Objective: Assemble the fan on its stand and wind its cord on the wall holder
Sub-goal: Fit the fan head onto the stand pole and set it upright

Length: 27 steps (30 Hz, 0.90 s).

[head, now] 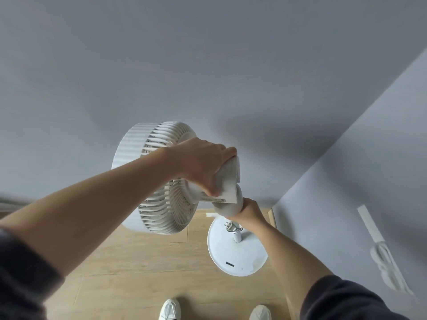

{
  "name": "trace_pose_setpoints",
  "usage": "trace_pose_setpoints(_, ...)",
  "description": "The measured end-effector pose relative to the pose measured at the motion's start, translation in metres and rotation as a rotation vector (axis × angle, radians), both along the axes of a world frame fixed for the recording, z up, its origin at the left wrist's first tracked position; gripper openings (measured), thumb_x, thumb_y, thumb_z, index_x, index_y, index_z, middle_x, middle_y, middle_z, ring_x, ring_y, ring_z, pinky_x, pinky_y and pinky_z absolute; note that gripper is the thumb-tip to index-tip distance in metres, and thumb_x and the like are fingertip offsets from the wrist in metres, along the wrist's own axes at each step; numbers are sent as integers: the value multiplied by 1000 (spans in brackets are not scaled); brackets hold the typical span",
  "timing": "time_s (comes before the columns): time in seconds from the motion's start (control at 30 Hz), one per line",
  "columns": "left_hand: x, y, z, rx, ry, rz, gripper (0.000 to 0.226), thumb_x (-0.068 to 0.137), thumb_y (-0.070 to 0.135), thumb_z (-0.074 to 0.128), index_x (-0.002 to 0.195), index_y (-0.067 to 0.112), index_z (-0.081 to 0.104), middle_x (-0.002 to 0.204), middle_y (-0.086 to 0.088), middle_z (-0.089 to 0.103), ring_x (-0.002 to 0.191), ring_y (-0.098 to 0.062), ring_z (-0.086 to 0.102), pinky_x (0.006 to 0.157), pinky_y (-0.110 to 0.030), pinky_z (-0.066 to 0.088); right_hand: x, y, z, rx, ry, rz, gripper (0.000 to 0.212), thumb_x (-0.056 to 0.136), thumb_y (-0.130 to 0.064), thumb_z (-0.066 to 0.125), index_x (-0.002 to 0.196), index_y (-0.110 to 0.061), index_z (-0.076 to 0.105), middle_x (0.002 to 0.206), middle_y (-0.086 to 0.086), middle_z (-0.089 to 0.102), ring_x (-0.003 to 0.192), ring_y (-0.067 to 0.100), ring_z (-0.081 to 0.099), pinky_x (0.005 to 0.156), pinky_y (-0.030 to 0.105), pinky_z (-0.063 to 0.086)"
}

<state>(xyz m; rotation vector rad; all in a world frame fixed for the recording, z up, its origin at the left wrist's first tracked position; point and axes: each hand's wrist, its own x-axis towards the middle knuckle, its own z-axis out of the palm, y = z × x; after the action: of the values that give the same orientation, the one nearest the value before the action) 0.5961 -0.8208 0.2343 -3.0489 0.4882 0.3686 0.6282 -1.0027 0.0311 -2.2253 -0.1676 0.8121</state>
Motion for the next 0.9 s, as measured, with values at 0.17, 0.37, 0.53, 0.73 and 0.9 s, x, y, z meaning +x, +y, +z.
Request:
trace_pose_setpoints(0.17, 9, -73, -34, 28, 29, 22, 88, 58, 66, 66, 127, 24, 32, 104, 3, 52, 93, -22, 58, 78, -38, 50, 5, -61, -21, 44, 62, -31, 38, 68, -48, 79, 77, -15, 65, 55, -8, 66, 39, -8, 55, 38, 10, 37)
trace_pose_setpoints(0.37, 11, -131, -91, 101, 29, 0, 93, 62, 62, 66, 135, 23, 24, 111, 0, 47, 100, -23, 53, 68, -31, 38, -4, -107, -64, 88, 188, -89, 56, 56, -50, 87, 84, -8, 66, 61, 2, 72, 58, 9, 72, 60, 35, 62)
trace_pose_setpoints(0.53, 14, -147, -128, 106, 42, -36, 94, 63, 63, 64, 135, 22, 22, 100, 3, 41, 92, -20, 51, 64, -30, 34, -6, -121, -103, 89, 213, -111, 44, 59, -40, 90, 81, -10, 67, 54, -3, 69, 54, 4, 69, 57, 28, 61)
trace_pose_setpoints(0.73, 28, -167, -168, 84, 94, -63, 92, 61, 60, 67, 133, 21, 24, 91, 4, 34, 85, -20, 49, 63, -31, 35, 1, -142, -145, 134, 200, -123, 29, 67, -24, 88, 74, -15, 62, 52, -9, 61, 37, -8, 53, 40, 8, 38)
trace_pose_setpoints(0.9, 40, -189, -193, 92, 101, -63, 89, 61, 61, 67, 130, 21, 28, 90, 3, 36, 81, -20, 47, 61, -30, 35, 15, -166, -173, 137, 185, -114, 33, 65, -23, 89, 68, -19, 57, 44, -14, 59, 39, -4, 53, 42, 11, 40)
